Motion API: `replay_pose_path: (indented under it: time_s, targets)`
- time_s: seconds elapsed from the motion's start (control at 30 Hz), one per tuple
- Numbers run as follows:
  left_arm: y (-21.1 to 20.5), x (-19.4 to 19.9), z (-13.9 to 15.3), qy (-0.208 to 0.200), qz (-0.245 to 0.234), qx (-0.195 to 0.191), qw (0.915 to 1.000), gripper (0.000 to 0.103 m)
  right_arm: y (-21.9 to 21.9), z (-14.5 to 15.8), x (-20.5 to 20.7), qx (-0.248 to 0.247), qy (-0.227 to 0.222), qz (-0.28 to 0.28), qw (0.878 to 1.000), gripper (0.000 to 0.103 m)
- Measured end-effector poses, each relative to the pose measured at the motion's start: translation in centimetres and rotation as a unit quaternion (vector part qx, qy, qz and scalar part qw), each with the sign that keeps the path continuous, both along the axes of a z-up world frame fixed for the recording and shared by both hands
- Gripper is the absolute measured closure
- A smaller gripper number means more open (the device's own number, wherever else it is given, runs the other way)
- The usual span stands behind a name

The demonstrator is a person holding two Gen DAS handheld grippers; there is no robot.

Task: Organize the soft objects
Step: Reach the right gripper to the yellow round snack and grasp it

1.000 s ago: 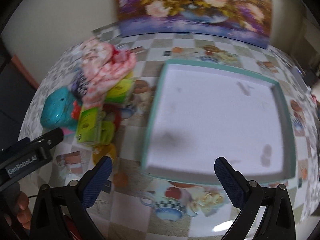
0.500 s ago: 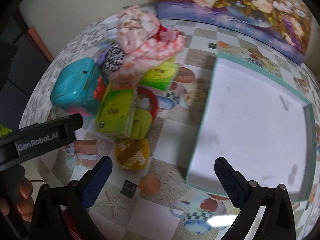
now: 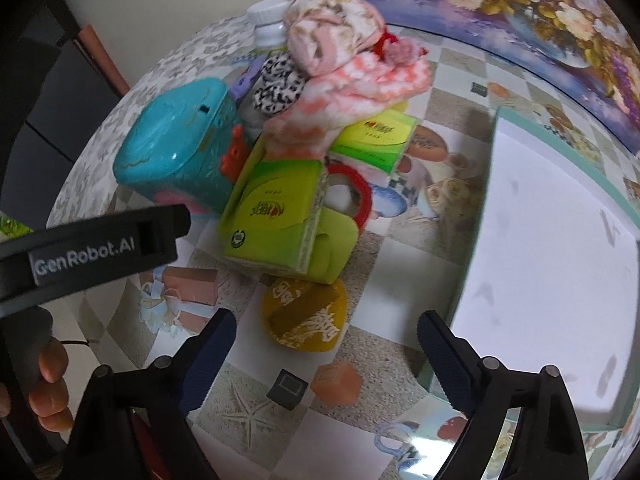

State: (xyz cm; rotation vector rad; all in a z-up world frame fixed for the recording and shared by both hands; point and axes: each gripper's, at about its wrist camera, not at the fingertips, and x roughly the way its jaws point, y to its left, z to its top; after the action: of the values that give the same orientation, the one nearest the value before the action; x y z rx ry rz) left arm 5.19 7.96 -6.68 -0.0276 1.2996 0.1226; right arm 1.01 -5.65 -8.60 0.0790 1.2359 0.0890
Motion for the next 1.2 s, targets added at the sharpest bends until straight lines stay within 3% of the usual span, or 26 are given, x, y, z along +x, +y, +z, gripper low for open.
replay_pose_path:
  time_s: [0.37,0.57,0.83,1.2]
  targets:
    - [1.1,0.9,-1.8,0.018,0.005,-0.006,0.9998,0.000,1.8,-2.4,1.4,-0.018,0.028,0.024,0.999,0.020]
    - [1.2,1.3,-2.2,0.021,0.005,-0.006,0.9997,0.000,3.5,-3.0,1.6,-0.040,0.021,0.032,0.998,0.021]
    - [1.0,1.1,-2.3,0.028,0.007,-0.009,0.9995,0.000,5.1,-3.0,1.1,-0.055,0.005,0.044,0.997,0.049]
    - [0.1,0.6,-1.4,0.032,-0.002,-0.018,0.9993,0.000,1.6,-2.1,0.6,-0.020,0.017,0.021,0.999,0.049]
